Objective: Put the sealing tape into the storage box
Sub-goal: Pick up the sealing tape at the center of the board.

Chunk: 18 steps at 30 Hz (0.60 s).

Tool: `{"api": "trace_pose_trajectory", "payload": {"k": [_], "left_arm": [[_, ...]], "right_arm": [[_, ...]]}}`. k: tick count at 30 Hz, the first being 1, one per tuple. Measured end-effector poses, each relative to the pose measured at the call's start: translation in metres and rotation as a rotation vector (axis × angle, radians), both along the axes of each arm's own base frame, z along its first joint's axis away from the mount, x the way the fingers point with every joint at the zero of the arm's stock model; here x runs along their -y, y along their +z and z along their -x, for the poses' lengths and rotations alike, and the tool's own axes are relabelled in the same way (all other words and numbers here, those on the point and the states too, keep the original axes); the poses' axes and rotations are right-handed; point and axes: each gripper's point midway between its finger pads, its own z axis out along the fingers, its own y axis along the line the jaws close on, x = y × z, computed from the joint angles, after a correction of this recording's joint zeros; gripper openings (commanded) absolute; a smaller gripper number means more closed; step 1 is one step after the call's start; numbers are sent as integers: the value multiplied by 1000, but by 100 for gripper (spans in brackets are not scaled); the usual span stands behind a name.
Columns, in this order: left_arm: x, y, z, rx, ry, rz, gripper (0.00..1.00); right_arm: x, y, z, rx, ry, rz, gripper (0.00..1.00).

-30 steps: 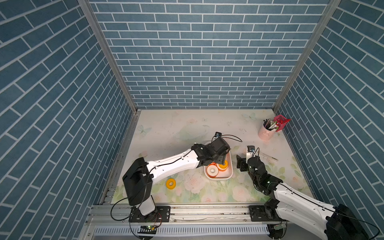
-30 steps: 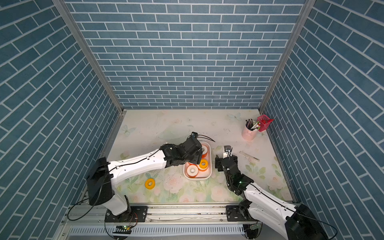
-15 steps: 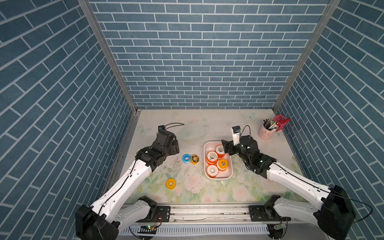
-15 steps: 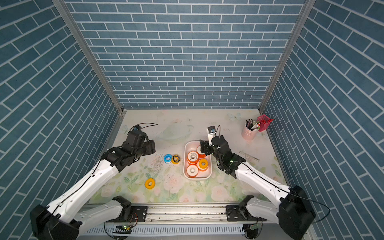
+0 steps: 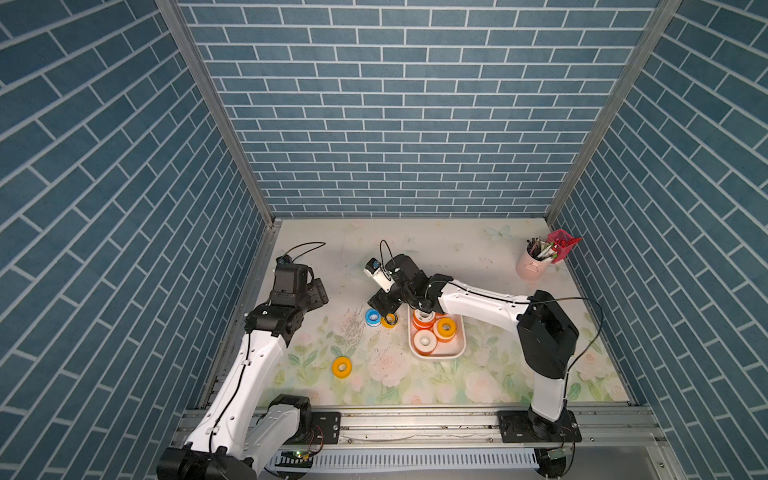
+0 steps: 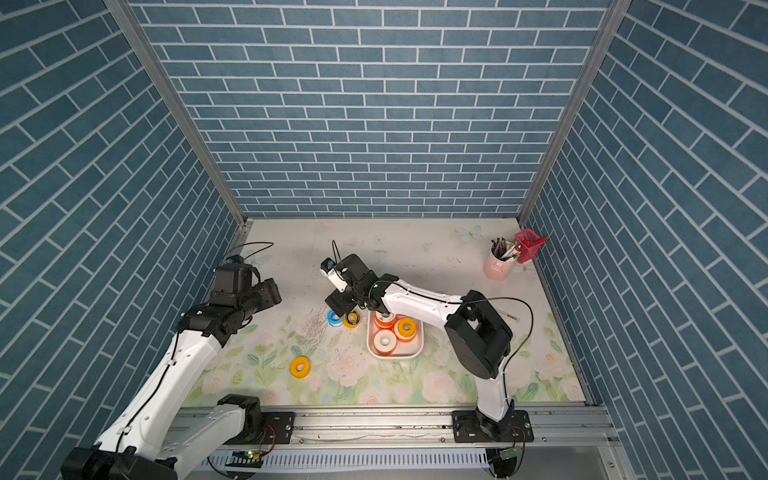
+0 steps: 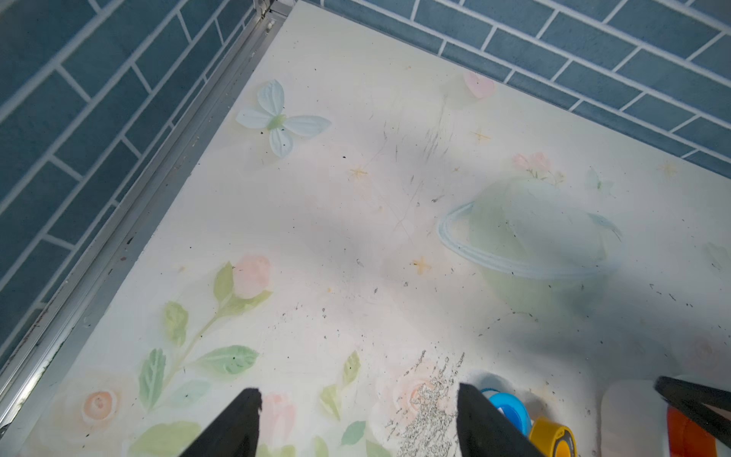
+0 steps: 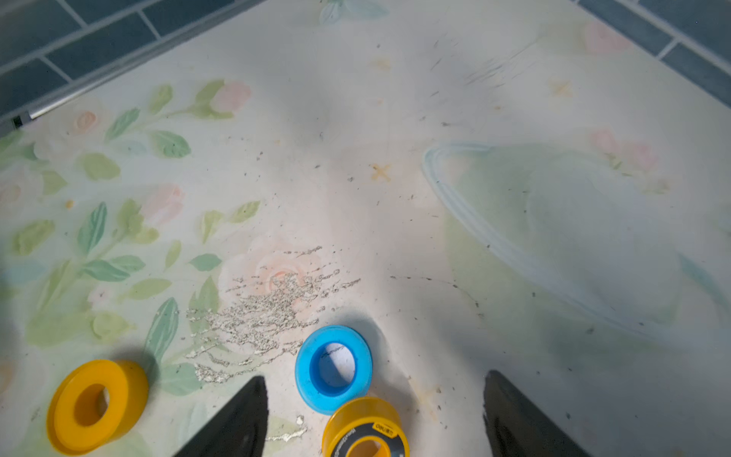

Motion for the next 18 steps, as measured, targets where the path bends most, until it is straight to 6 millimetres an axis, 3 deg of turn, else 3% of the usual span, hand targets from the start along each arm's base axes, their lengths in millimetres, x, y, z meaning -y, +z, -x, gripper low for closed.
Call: {"api": "trace_pose_trajectory", "payload": {"k": [7, 18], "left_arm": [[4, 1, -3, 11, -18, 14, 82], [4, -4, -3, -2, -18, 15, 82]], "right_arm": [[5, -39, 9, -39, 127, 171, 91], [19, -69, 18, -85, 205, 312, 86]]}}
